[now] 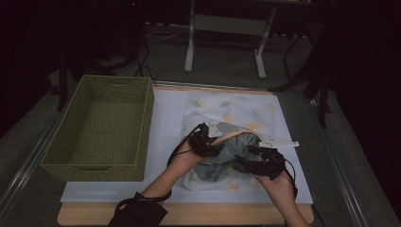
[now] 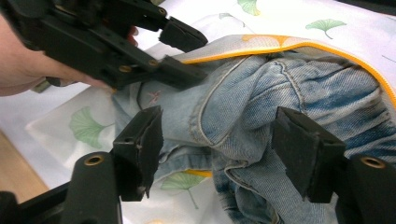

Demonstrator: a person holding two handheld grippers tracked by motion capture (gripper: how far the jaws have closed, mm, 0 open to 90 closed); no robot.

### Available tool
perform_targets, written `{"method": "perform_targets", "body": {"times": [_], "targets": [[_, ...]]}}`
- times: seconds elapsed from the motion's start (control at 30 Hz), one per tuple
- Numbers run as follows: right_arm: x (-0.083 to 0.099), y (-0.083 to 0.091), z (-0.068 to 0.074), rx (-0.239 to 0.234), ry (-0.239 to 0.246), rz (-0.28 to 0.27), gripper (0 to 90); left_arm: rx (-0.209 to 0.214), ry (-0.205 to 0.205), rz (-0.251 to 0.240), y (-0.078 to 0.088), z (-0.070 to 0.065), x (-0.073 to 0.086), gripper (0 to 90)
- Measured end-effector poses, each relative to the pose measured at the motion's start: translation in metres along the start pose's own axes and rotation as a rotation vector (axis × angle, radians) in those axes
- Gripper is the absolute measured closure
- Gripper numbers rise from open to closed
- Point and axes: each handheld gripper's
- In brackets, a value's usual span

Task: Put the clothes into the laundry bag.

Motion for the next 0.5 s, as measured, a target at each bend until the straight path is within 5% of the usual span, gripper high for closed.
{"method": "perform_targets", "body": {"times": [0.13,0.23,0.5], "targets": [[0.002,-0.005,0.000,-0.005,-0.008,0.004,32.8,-0.059,-0.013,0.048,-0.010,-0.001,-0.002,64.8],[0.004,-0.010,0.003,0.000,-0.001,0.007,33.1,-0.094,-0.027,0.047,-0.010,-0.002,-0.002,86.2],[0.010,-0.013,0.007,-0.034,-0.024,-0.026,35.6,-0.050,0.066,-0.029,0.011,0.010,-0.004,88.6]]}}
Point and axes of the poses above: each handheld gripper's, and its own axes: y roughly backward along the jaws, x roughly out of its underside, z roughly to its left, and after that the axes turned 14 degrees about -x, right-handed
